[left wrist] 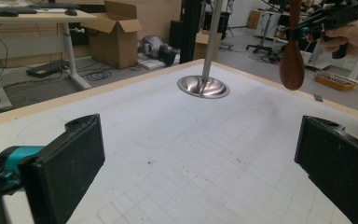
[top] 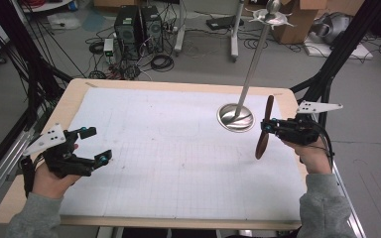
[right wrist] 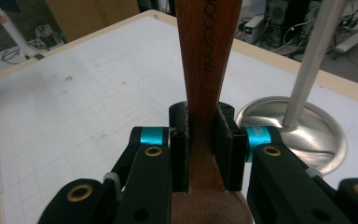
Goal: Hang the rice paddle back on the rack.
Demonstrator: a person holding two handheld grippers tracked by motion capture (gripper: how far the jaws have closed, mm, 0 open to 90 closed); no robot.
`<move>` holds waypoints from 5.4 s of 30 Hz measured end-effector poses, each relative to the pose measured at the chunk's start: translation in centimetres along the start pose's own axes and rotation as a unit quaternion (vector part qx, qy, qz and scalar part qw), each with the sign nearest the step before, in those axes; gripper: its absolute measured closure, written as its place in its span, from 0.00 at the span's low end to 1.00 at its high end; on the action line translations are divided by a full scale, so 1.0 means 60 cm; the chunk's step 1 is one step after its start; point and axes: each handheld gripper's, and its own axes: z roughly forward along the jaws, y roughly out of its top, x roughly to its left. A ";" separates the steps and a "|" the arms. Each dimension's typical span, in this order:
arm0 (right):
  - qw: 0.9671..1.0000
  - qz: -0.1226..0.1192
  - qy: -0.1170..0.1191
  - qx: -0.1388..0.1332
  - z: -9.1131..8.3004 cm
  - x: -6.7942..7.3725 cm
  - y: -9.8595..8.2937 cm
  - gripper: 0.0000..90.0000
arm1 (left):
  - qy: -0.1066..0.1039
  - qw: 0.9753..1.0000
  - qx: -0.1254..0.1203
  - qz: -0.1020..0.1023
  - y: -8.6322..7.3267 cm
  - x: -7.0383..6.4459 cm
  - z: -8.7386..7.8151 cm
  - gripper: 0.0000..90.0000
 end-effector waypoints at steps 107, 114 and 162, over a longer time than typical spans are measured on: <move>0.994 -0.013 -0.050 -0.096 -0.038 -0.131 0.229 0.86 | 0.072 0.997 -0.008 -0.026 -0.036 -0.006 -0.127 0.02; 0.994 -0.014 -0.053 -0.094 -0.027 -0.129 0.232 0.86 | 0.071 0.997 -0.006 -0.024 -0.036 -0.006 -0.126 0.02; 0.994 -0.010 -0.054 -0.090 -0.001 -0.133 0.237 0.86 | 0.075 0.997 -0.005 -0.024 -0.036 -0.006 -0.133 0.02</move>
